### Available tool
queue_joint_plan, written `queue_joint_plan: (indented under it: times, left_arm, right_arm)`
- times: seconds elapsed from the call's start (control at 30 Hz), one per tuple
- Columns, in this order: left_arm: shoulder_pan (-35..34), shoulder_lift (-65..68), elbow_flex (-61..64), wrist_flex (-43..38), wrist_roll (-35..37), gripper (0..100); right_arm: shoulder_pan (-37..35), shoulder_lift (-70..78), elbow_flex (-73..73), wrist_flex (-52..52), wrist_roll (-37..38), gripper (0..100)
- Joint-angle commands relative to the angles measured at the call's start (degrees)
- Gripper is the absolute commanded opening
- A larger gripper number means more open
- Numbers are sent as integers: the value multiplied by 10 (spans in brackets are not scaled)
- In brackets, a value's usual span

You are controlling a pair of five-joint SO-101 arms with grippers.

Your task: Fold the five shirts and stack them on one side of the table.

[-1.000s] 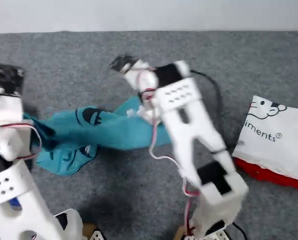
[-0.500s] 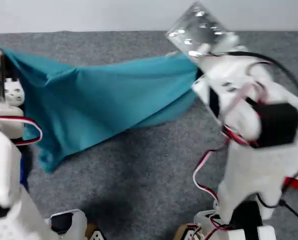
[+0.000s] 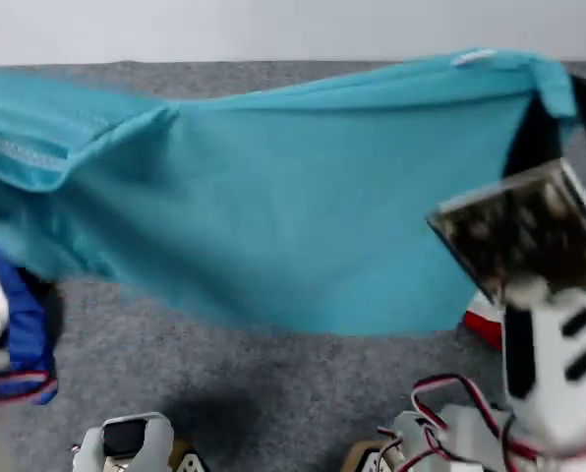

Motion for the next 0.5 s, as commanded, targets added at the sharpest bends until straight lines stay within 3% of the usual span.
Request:
queue_joint_plan:
  times: [0.0, 0.23, 0.47]
  left_arm:
    - [4, 3, -50, 33, -19, 5]
    - [4, 8, -48, 96, -24, 5]
    - [7, 9, 200, 84, -73, 5]
  right_arm:
    - [21, -35, 18, 21, 19, 11]
    - [22, -123, 205, 21, 20, 11]
    - [-26, -134, 457, 15, 20, 11]
